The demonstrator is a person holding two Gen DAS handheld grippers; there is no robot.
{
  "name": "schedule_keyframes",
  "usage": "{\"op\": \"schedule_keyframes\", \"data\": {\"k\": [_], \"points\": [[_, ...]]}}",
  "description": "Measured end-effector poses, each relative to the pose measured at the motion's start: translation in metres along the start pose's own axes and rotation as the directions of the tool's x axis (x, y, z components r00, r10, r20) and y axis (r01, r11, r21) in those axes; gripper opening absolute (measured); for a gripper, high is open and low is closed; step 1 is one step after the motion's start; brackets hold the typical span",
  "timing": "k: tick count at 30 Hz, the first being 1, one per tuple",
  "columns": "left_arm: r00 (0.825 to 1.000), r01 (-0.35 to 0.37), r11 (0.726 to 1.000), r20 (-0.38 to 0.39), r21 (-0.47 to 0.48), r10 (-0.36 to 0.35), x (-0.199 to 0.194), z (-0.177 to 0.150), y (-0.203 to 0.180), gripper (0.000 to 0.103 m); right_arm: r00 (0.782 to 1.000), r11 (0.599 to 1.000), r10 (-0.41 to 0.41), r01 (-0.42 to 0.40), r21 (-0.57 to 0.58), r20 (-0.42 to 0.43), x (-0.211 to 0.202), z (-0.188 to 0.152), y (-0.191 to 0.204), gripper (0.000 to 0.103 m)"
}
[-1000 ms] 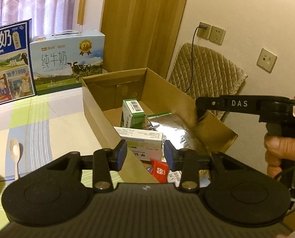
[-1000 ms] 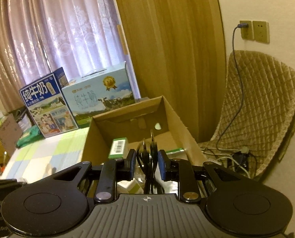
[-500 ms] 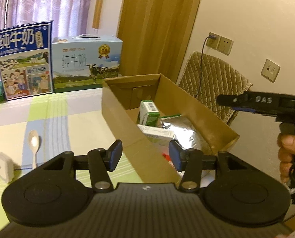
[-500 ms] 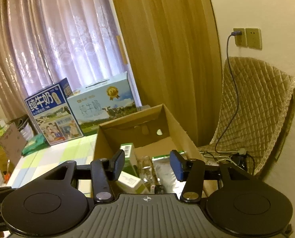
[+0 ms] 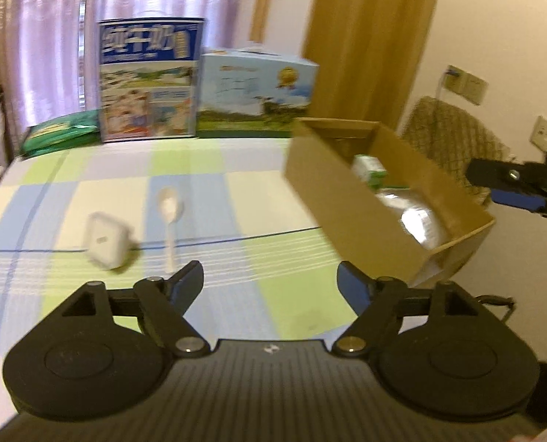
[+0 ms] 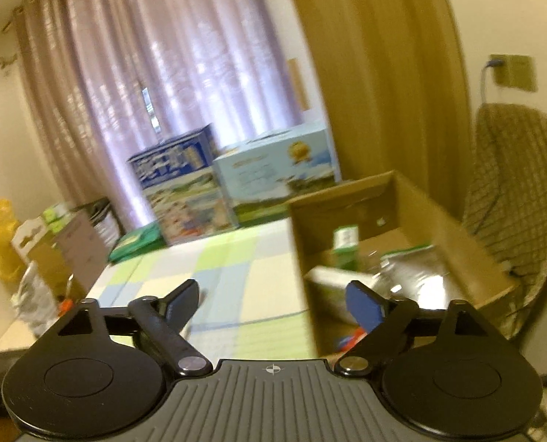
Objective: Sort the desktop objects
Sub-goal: 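Withdraw both tools from the box back over the bed toward the night-light and spoon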
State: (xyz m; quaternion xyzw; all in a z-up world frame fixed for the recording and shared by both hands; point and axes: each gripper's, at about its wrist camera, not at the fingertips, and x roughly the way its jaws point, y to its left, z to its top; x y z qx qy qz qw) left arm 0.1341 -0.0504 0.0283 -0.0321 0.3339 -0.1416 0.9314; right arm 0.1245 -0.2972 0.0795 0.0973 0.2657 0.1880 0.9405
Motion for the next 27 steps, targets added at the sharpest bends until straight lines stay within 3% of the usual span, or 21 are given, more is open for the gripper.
{"op": "schedule_keyframes", "data": {"k": [8, 13, 27], "points": [[0.993, -0.115, 0.993, 0.006, 0.012, 0.115, -0.021, -0.012, 0.058, 0.085, 0.995, 0.998, 0.045, -0.048, -0.039, -0.085, 0.022, -0.028, 0.041, 0.092], [0.989, -0.149, 0.989, 0.003, 0.000, 0.149, -0.022, -0.016, 0.088, 0.086, 0.991, 0.997, 0.048, -0.054, -0.054, -0.122, 0.036, -0.038, 0.057, 0.094], [0.988, -0.152, 0.988, -0.033, 0.031, 0.153, 0.009, -0.023, 0.133, 0.093, 0.976, 0.995, 0.030, -0.049, -0.085, -0.217, 0.084, -0.066, 0.082, 0.098]]}}
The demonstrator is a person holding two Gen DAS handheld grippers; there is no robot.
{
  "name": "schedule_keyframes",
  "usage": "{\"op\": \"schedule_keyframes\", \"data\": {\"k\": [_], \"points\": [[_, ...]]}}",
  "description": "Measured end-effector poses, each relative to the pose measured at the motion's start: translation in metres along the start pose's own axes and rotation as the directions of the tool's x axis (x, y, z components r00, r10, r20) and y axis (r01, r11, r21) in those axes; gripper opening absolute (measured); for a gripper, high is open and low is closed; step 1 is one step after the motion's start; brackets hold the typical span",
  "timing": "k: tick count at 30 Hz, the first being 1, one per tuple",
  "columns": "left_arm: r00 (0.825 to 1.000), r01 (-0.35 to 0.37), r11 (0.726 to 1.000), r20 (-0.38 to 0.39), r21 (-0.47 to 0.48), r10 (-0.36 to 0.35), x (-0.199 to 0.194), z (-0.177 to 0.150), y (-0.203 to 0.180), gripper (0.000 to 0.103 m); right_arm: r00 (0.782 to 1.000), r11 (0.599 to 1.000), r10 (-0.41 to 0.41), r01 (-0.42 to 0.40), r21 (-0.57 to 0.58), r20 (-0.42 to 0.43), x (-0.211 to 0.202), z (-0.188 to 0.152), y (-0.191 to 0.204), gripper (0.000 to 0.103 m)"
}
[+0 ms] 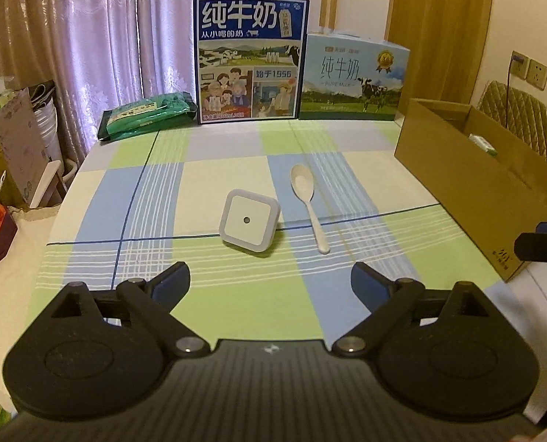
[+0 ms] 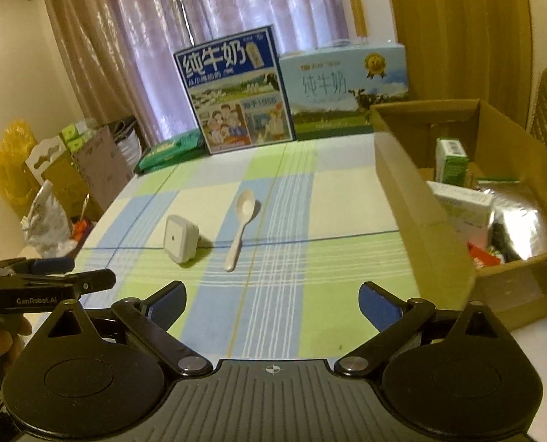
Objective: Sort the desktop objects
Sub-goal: 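Withdraw both tools from the box back over the bed toward the night-light and spoon, then grasp the white night-light with the left tool while the right grasps the white spoon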
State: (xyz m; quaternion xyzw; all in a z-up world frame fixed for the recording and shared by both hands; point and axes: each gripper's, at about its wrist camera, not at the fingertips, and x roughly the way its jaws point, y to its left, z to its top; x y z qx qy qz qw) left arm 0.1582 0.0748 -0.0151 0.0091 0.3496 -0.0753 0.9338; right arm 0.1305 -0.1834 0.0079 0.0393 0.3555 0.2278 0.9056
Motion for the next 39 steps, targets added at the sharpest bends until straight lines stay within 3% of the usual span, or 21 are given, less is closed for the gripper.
{"op": "schedule_keyframes", "data": {"k": [9, 16, 20, 30, 39], "points": [[0.999, 0.025, 0.999, -0.021, 0.030, -0.024, 0.041, 0.004, 0.018, 0.093, 0.999, 1.000, -0.007, 0.007, -0.029, -0.031, 0.039, 0.004, 0.007, 0.098], [0.999, 0.040, 0.990, 0.030, 0.137, -0.044, 0.066, 0.019, 0.025, 0.092, 1.000, 0.999, -0.004, 0.003, -0.041, -0.022, 0.068, 0.011, 0.005, 0.098], [0.998, 0.060, 0.988, 0.018, 0.139, -0.063, 0.086, 0.025, 0.035, 0.092, 1.000, 0.999, 0.002, -0.003, -0.051, -0.025, 0.086, 0.013, 0.004, 0.098], [0.993, 0.114, 0.959, -0.017, 0.258, -0.114, 0.128, 0.023, 0.034, 0.086, 0.999, 0.999, 0.019, -0.020, -0.046, -0.030, 0.136, 0.022, 0.005, 0.098], [0.992, 0.128, 0.965, -0.024, 0.230, -0.125, 0.155, 0.023, 0.036, 0.081, 0.999, 0.999, 0.020, -0.022, -0.039, -0.043, 0.165, 0.023, 0.000, 0.098]]}}
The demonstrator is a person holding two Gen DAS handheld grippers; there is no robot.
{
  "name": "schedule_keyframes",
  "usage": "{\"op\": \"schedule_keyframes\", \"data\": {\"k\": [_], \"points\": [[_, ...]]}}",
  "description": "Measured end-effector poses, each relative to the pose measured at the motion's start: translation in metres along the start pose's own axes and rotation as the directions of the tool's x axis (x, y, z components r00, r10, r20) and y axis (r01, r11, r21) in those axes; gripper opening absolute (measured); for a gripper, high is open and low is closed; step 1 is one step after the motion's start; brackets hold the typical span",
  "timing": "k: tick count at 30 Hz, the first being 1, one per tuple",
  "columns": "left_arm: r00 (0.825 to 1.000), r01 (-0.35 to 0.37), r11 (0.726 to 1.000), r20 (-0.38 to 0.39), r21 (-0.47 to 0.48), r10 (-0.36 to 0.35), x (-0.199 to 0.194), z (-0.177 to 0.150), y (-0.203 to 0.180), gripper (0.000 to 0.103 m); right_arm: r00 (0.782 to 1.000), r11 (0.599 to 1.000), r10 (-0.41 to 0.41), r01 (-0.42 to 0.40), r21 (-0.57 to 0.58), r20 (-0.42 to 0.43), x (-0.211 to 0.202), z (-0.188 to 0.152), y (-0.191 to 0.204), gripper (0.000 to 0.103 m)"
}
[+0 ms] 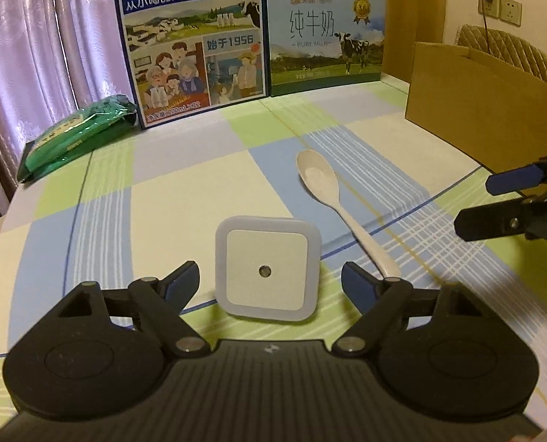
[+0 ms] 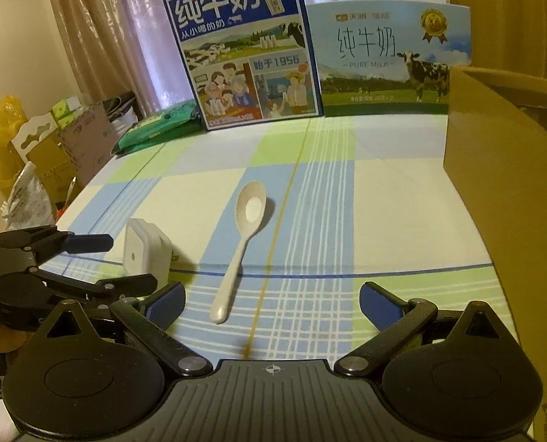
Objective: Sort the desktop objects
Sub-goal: 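Grasp the white night-light with the left tool while the right grasps the white spoon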
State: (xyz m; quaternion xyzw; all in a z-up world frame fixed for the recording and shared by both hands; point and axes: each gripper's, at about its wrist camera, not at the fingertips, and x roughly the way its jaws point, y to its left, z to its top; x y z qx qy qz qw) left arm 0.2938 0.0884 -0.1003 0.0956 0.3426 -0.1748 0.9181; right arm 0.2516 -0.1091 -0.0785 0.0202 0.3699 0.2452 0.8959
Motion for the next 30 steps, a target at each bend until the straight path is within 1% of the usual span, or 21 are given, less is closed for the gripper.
{"op": "schedule_keyframes", "data": {"k": [6, 10, 15, 22, 26, 30], "points": [[1.000, 0.013, 0.999, 0.013, -0.029, -0.013, 0.009, 0.004, 0.002, 0.078, 1.000, 1.000, 0.001, -0.001, -0.006, -0.010, 0.014, -0.001, -0.001, 0.098], [1.000, 0.029, 0.999, 0.004, -0.017, -0.029, 0.014, 0.006, 0.001, 0.075, 1.000, 1.000, 0.005, -0.005, -0.007, -0.012, 0.021, 0.000, 0.001, 0.098], [1.000, 0.016, 1.000, -0.017, -0.021, -0.017, 0.018, 0.007, 0.005, 0.064, 1.000, 1.000, 0.006, -0.006, -0.013, -0.008, 0.027, 0.004, 0.002, 0.098], [1.000, 0.018, 0.999, -0.025, -0.042, -0.019, 0.018, 0.008, 0.008, 0.062, 1.000, 1.000, -0.002, 0.002, -0.017, -0.003, 0.034, 0.009, 0.002, 0.098], [1.000, -0.020, 0.997, -0.017, -0.070, 0.019, 0.016, 0.010, 0.011, 0.062, 1.000, 1.000, -0.007, 0.007, -0.030, 0.005, 0.040, 0.014, 0.005, 0.098], [0.998, -0.065, 0.988, 0.001, -0.143, 0.066, 0.011, 0.014, 0.021, 0.062, 1.000, 0.998, -0.014, 0.015, -0.058, 0.024, 0.052, 0.020, 0.013, 0.098]]}}
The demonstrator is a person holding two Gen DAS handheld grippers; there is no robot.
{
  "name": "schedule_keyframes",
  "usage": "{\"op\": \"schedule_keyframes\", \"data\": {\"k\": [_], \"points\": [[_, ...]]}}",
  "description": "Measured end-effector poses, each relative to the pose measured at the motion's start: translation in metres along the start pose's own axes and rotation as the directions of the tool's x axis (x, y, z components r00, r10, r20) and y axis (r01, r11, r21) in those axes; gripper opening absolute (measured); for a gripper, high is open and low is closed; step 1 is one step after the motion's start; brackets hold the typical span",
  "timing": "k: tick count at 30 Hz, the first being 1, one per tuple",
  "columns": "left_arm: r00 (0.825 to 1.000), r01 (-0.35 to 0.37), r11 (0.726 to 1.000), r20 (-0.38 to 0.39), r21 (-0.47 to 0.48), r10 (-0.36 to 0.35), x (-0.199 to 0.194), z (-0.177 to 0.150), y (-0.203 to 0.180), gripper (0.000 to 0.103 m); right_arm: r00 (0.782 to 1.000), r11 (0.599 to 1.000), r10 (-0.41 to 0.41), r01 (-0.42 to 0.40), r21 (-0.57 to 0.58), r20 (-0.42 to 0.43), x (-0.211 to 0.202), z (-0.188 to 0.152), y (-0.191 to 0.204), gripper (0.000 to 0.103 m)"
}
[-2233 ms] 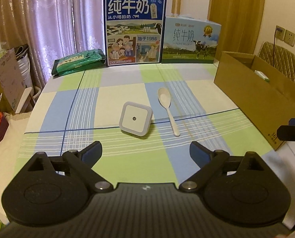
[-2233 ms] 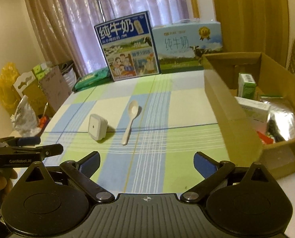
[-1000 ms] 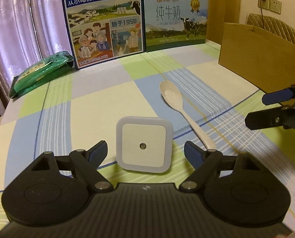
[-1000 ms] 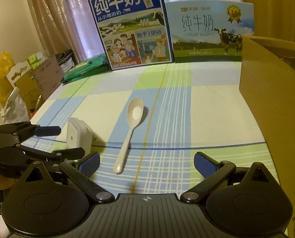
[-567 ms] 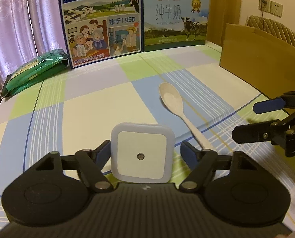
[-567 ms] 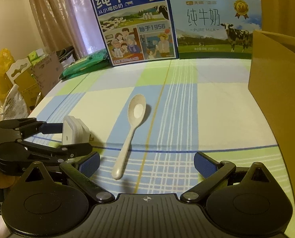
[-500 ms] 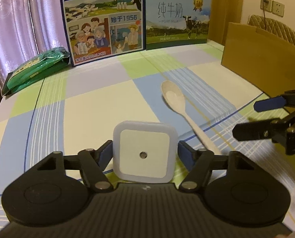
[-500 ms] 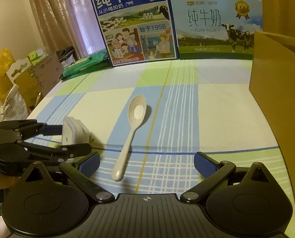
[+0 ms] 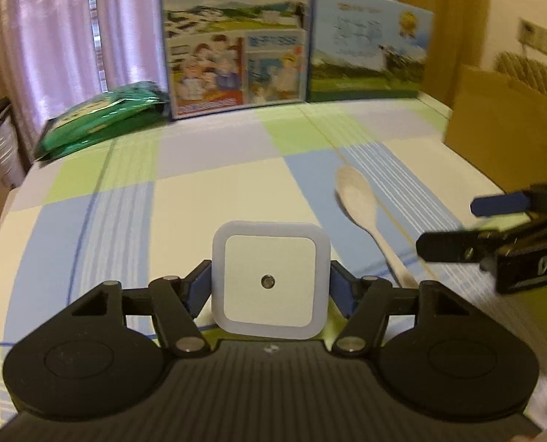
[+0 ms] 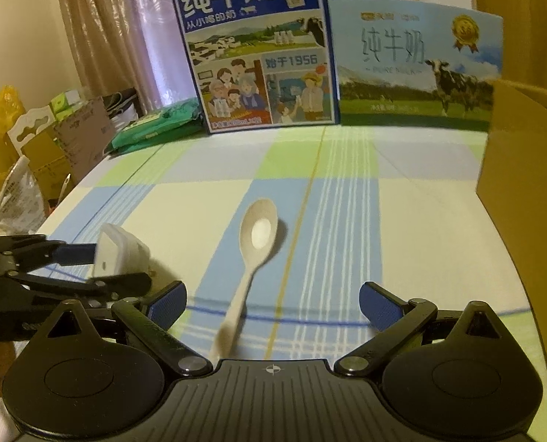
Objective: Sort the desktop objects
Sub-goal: 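Grasp the white night-light with the left tool while the right grasps the white spoon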
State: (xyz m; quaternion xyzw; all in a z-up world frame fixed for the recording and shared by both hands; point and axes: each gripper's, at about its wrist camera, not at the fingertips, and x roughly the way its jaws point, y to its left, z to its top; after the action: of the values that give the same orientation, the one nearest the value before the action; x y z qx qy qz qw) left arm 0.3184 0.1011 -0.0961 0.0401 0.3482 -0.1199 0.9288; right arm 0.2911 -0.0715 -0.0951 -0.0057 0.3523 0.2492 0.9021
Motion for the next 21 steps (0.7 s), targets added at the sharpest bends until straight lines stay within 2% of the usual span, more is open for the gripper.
{"op": "schedule_keyframes", "data": {"k": [3, 7, 13, 17, 21], "points": [[0.999, -0.030, 0.998, 0.011, -0.053, 0.031, -0.002, 0.003, 0.008, 0.062, 1.000, 0.999, -0.012, 0.013, -0.036, 0.015, 0.012, 0.002, 0.007, 0.096], [0.999, -0.048, 0.996, 0.010, -0.077, 0.049, -0.003, 0.003, 0.013, 0.062, 0.999, 0.996, -0.034, 0.036, -0.085, 0.027, 0.032, 0.003, 0.016, 0.079], [0.999, -0.051, 0.996, 0.004, -0.072, 0.051, -0.002, 0.001, 0.014, 0.062, 0.998, 0.994, -0.057, 0.058, -0.095, 0.019, 0.062, 0.005, 0.022, 0.062], [0.999, -0.048, 0.996, -0.003, -0.073, 0.048, 0.000, 0.000, 0.013, 0.062, 0.997, 0.991, -0.071, 0.073, -0.114, 0.022, 0.071, 0.008, 0.026, 0.053], [0.999, -0.051, 0.996, -0.006, -0.073, 0.051, 0.000, -0.002, 0.013, 0.062, 0.996, 0.986, -0.084, 0.089, -0.139, 0.035, 0.076, 0.010, 0.030, 0.040]]}}
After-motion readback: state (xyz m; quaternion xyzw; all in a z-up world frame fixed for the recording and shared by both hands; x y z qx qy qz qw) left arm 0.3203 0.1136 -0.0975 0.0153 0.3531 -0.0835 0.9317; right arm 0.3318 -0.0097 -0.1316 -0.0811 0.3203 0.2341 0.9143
